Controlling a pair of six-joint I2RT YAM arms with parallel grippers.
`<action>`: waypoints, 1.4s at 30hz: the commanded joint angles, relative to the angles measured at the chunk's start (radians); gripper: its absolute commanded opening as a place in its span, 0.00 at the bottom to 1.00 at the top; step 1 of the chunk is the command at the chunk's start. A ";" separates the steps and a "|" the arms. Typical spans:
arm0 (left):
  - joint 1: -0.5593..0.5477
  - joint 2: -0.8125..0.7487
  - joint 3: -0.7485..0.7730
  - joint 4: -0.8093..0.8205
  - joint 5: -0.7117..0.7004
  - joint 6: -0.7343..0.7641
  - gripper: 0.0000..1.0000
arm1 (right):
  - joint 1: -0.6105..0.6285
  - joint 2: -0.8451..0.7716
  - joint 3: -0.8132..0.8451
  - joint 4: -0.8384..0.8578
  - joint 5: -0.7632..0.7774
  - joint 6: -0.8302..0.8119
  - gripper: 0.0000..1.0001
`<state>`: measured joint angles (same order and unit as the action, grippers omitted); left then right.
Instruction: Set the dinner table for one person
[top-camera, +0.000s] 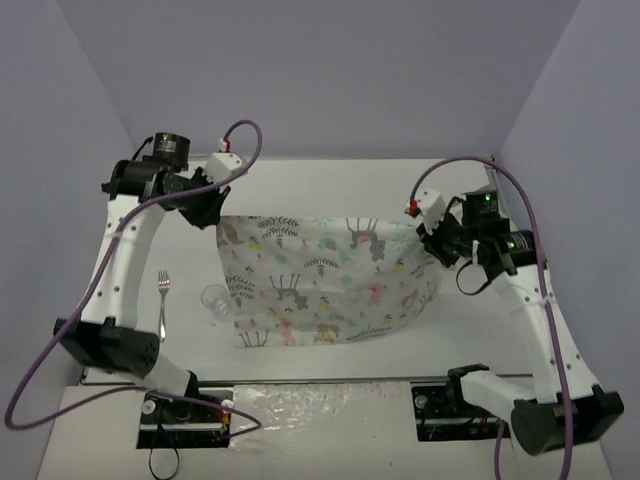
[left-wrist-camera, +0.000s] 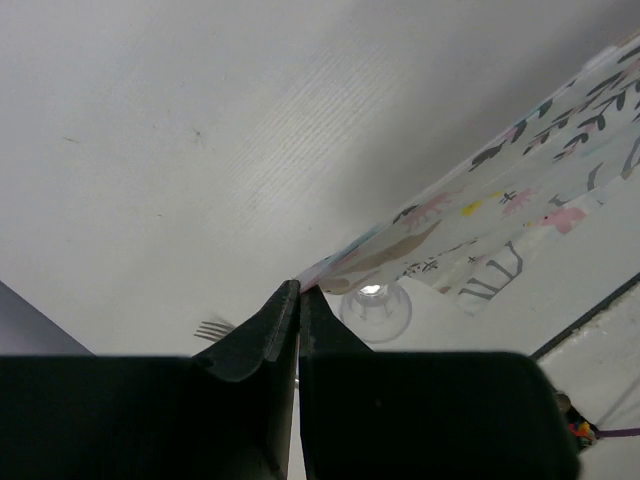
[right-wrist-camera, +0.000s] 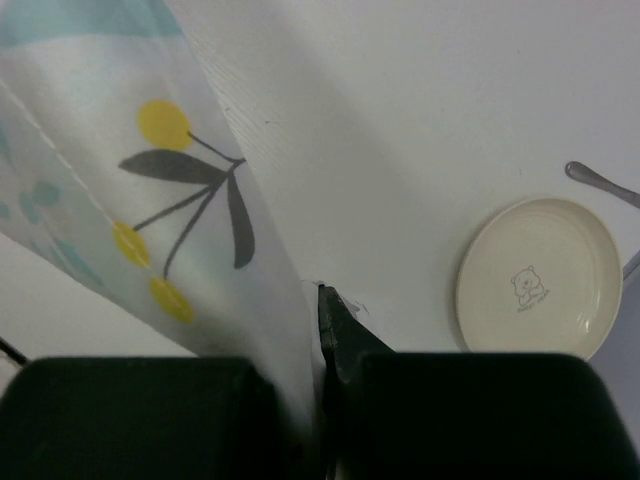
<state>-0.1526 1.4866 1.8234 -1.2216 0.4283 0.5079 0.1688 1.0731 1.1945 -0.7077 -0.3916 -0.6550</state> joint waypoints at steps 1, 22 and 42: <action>0.020 0.177 0.113 0.109 -0.075 0.045 0.00 | -0.008 0.165 0.051 0.160 0.044 -0.005 0.00; 0.061 0.917 0.811 0.399 -0.431 -0.076 0.97 | -0.018 1.147 0.790 0.421 0.397 0.038 1.00; 0.060 0.633 0.619 0.488 -0.302 -0.217 0.63 | -0.013 0.796 0.622 0.652 0.720 -0.022 0.97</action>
<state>-0.0958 2.2711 2.5018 -0.6719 -0.0042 0.3441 0.1509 2.0651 1.9613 0.0434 0.4045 -0.6603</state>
